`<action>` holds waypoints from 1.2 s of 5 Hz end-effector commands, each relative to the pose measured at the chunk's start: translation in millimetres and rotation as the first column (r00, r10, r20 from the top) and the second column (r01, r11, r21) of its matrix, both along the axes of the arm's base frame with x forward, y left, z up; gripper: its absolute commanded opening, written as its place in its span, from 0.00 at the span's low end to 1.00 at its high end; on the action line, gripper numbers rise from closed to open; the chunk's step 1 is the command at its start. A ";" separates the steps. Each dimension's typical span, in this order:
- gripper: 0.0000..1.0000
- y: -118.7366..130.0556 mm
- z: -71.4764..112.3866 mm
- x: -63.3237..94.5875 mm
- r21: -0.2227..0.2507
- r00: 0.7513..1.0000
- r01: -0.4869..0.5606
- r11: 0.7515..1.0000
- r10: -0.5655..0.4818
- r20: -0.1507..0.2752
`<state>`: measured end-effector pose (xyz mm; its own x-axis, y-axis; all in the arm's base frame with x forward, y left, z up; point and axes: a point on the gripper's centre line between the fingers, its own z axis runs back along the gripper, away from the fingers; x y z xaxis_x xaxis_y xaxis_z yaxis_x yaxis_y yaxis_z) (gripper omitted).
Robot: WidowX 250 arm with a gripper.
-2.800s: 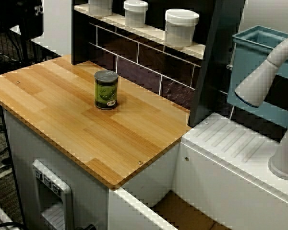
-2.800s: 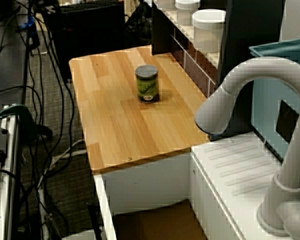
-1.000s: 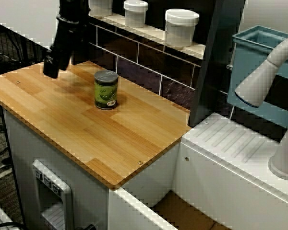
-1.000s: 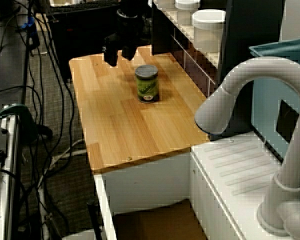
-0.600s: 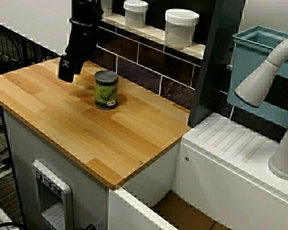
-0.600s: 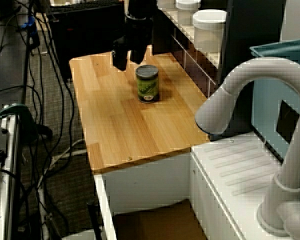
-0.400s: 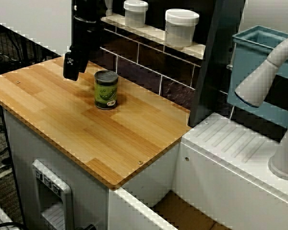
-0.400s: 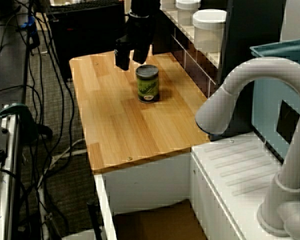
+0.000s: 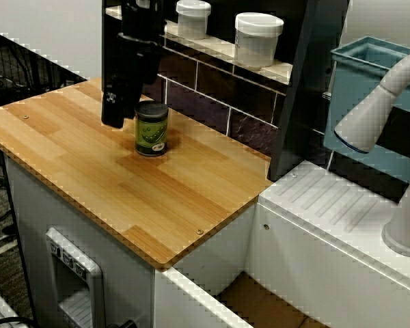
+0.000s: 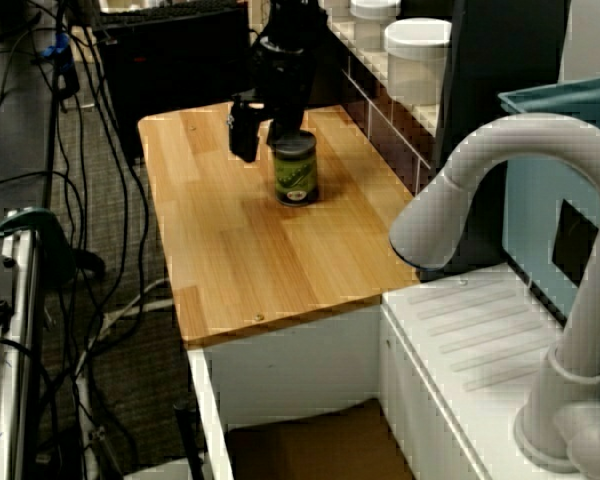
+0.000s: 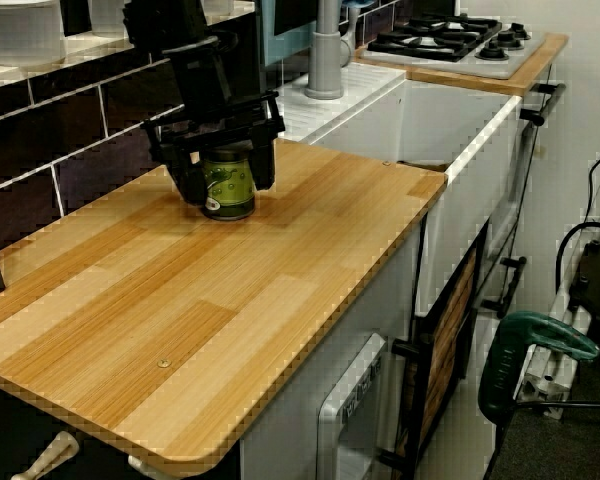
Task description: Push into sink
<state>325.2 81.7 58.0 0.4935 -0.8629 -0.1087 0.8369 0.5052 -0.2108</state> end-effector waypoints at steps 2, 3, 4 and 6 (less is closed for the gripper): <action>1.00 -87.3 36.8 -23.9 -0.006 0.992 0.114 0.994 -0.113 0.059; 1.00 -103.6 28.5 -30.1 0.024 0.989 0.137 0.990 -0.138 0.049; 1.00 -93.5 33.2 -27.9 0.073 0.994 0.069 0.995 -0.075 0.084; 1.00 -41.0 57.8 -8.0 0.170 0.981 -0.087 0.982 0.055 0.185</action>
<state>310.6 50.9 99.7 0.5675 -0.8019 -0.1872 0.8148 0.5795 -0.0124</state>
